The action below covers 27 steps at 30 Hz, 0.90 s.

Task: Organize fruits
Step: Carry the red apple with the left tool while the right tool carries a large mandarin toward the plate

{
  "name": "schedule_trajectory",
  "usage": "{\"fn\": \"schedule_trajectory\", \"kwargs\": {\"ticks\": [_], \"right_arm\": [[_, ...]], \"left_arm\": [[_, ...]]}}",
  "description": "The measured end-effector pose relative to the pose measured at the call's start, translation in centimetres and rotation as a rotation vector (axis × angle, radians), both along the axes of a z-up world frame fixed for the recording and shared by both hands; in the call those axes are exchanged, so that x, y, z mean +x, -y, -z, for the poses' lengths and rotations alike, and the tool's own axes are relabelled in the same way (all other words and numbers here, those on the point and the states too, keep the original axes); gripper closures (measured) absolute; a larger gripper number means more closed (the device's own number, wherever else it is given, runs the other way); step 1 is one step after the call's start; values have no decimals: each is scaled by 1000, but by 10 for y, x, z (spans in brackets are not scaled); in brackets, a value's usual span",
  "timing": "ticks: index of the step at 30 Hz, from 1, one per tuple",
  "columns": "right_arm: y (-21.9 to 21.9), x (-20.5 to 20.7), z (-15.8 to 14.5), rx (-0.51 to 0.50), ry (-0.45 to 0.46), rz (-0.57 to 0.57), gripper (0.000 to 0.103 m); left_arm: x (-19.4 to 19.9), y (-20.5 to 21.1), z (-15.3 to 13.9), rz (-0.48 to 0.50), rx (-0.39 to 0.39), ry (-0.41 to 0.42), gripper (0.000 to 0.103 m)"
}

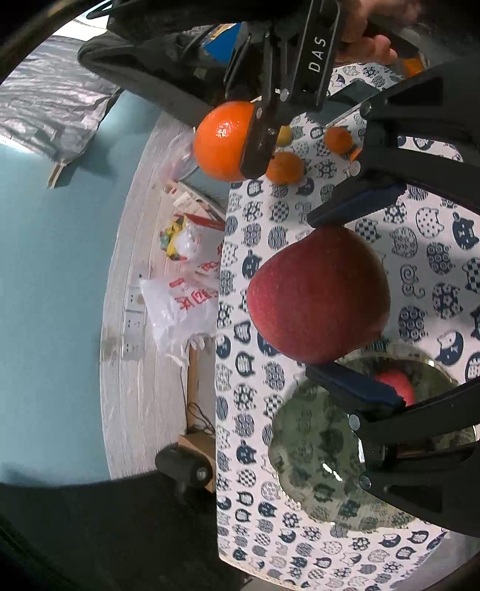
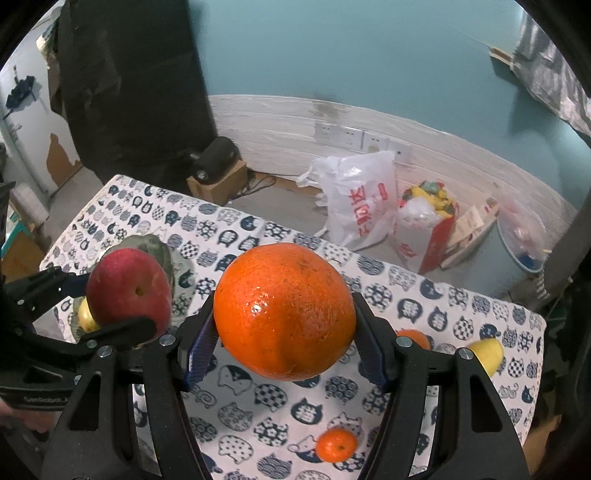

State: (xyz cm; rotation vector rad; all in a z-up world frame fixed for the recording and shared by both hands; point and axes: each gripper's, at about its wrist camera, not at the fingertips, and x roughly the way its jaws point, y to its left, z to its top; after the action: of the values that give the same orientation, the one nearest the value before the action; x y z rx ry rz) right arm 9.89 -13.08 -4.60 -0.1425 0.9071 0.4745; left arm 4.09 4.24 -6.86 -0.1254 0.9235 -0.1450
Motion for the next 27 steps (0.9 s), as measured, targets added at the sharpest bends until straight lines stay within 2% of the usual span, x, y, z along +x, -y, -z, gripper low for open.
{"fn": "schedule_trajectory", "kwargs": {"ticks": [27], "right_arm": [[-120,10,7,-1,-26,-159,36]], "left_arm": [[-19,-111,20,-194,2,-35,27]]}}
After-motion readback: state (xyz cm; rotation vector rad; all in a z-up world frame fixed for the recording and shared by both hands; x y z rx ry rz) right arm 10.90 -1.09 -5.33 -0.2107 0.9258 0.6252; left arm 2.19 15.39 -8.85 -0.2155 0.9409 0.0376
